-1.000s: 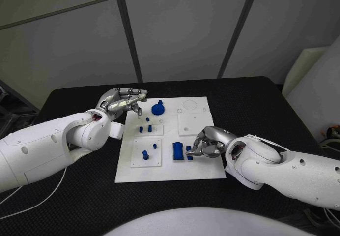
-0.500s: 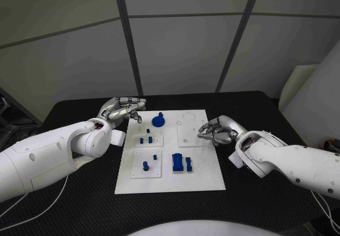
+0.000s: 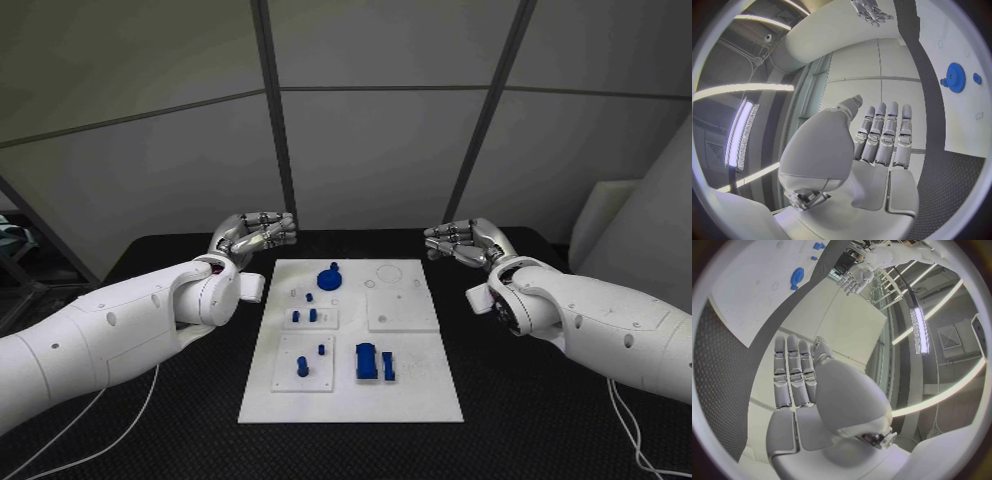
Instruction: Assemble the parts on the task board
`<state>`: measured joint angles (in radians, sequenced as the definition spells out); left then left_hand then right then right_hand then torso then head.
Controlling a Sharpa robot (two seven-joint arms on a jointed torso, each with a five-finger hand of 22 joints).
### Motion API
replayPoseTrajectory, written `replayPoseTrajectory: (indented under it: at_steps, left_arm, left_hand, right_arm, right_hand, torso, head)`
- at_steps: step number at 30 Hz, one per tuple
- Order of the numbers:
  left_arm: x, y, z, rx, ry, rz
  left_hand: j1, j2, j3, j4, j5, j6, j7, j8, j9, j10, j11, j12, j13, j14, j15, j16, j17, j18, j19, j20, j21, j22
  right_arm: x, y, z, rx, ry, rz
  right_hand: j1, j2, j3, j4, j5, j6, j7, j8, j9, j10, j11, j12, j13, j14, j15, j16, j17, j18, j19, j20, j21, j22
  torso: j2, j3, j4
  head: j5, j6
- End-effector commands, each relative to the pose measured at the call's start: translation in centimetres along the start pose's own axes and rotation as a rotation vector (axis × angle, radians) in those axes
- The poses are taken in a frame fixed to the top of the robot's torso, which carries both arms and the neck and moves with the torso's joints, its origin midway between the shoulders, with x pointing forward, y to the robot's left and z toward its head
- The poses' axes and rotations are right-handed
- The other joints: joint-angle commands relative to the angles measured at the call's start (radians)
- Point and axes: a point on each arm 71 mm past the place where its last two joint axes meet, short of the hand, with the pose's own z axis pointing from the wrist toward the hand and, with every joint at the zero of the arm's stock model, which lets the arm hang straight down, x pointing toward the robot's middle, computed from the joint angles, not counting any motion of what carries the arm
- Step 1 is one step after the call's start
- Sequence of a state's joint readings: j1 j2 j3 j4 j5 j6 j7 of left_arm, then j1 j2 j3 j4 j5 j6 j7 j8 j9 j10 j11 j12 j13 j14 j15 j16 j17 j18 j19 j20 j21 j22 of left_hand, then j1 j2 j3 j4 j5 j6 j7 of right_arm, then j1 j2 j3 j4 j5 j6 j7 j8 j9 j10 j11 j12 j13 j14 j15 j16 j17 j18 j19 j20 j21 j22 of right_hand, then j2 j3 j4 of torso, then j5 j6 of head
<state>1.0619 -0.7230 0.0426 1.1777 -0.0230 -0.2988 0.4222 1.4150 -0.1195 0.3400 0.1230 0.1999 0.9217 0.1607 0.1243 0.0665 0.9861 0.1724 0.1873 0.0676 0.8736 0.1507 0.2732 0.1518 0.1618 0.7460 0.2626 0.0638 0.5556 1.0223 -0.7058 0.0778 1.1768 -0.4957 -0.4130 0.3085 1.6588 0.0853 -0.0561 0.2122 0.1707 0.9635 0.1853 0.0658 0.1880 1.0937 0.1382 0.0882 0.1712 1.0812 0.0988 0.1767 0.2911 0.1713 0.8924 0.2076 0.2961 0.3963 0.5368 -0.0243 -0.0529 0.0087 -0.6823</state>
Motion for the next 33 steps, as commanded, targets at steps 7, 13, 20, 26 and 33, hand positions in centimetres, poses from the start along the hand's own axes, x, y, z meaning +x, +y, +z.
replayPoseTrajectory:
  at_steps: [7, 13, 20, 26, 33]
  left_arm:
    - [-0.1, 0.0, 0.2, 0.016, -0.034, 0.002]
    - [1.2, 0.0, -0.5, 0.021, -0.047, 0.012]
    - [4.3, -0.4, -2.6, 0.034, -0.080, 0.037]
    - [6.7, -0.8, -4.6, 0.043, -0.106, 0.057]
    - [7.7, -1.1, -5.7, 0.047, -0.118, 0.068]
  left_hand:
    - [-0.465, 0.047, -0.127, -0.049, -0.065, -0.312, -0.052, -0.124, -0.067, -0.335, -0.051, -0.108, -0.068, -0.286, -0.040, -0.179, -0.152, -0.021, -0.295, -0.072, -0.064, -0.274]
    - [-0.659, 0.119, -0.170, -0.123, -0.093, -0.435, -0.074, -0.124, -0.067, -0.467, -0.075, -0.187, -0.068, -0.405, -0.062, -0.199, -0.152, -0.022, -0.386, -0.110, -0.064, -0.332]
    - [-0.848, 0.119, -0.212, -0.123, -0.119, -0.556, -0.161, -0.124, -0.067, -0.597, -0.100, -0.187, -0.068, -0.522, -0.151, -0.273, -0.152, -0.022, -0.476, -0.148, -0.064, -0.388]
    - [-0.968, 0.119, -0.239, -0.123, -0.200, -0.634, -0.161, -0.124, -0.067, -0.679, -0.172, -0.187, -0.068, -0.596, -0.151, -0.273, -0.152, -0.022, -0.533, -0.173, -0.064, -0.424]
    - [-1.086, 0.119, -0.264, -0.123, -0.200, -0.710, -0.161, -0.124, -0.067, -0.760, -0.172, -0.187, -0.068, -0.670, -0.151, -0.273, -0.152, -0.022, -0.589, -0.263, -0.064, -0.458]
  right_arm:
    - [0.3, 0.0, 0.6, -0.023, -0.002, 0.039]
    - [1.1, 0.9, 0.0, -0.036, -0.032, 0.093]
    - [3.1, 2.8, -1.9, -0.036, -0.103, 0.221]
    - [4.6, 4.0, -3.8, -0.004, -0.155, 0.309]
    - [5.4, 4.6, -5.0, 0.022, -0.180, 0.348]
  right_hand:
    - [-0.571, -0.085, 0.056, -0.070, -0.058, -0.321, -0.061, -0.066, -0.094, -0.357, -0.042, -0.088, -0.171, -0.339, -0.026, -0.177, -0.164, -0.051, -0.267, -0.061, -0.164, -0.194]
    - [-0.787, -0.085, 0.056, -0.099, -0.080, -0.448, -0.085, -0.066, -0.113, -0.502, -0.061, -0.088, -0.171, -0.486, -0.099, -0.177, -0.190, -0.068, -0.391, -0.090, -0.191, -0.235]
    - [-1.000, -0.085, 0.056, -0.126, -0.171, -0.575, -0.110, -0.066, -0.188, -0.647, -0.138, -0.088, -0.171, -0.632, -0.099, -0.177, -0.215, -0.084, -0.513, -0.119, -0.216, -0.274]
    - [-1.138, -0.085, 0.056, -0.212, -0.171, -0.656, -0.185, -0.066, -0.188, -0.740, -0.138, -0.088, -0.171, -0.725, -0.099, -0.177, -0.291, -0.098, -0.593, -0.137, -0.296, -0.300]
    - [-1.277, -0.085, 0.056, -0.212, -0.171, -0.738, -0.185, -0.066, -0.188, -0.835, -0.138, -0.088, -0.171, -0.821, -0.099, -0.177, -0.291, -0.171, -0.673, -0.208, -0.296, -0.326]
  torso:
    - [-0.002, 0.0038, 0.0005]
    - [0.003, 0.0149, 0.0290]
    - [0.007, 0.0242, 0.0528]
    - [0.007, 0.0243, 0.0529]
    - [0.007, 0.0243, 0.0529]
  head:
    - [0.019, 0.020]
    - [0.004, 0.054]
    - [-0.009, 0.082]
    - [-0.009, 0.082]
    - [-0.009, 0.082]
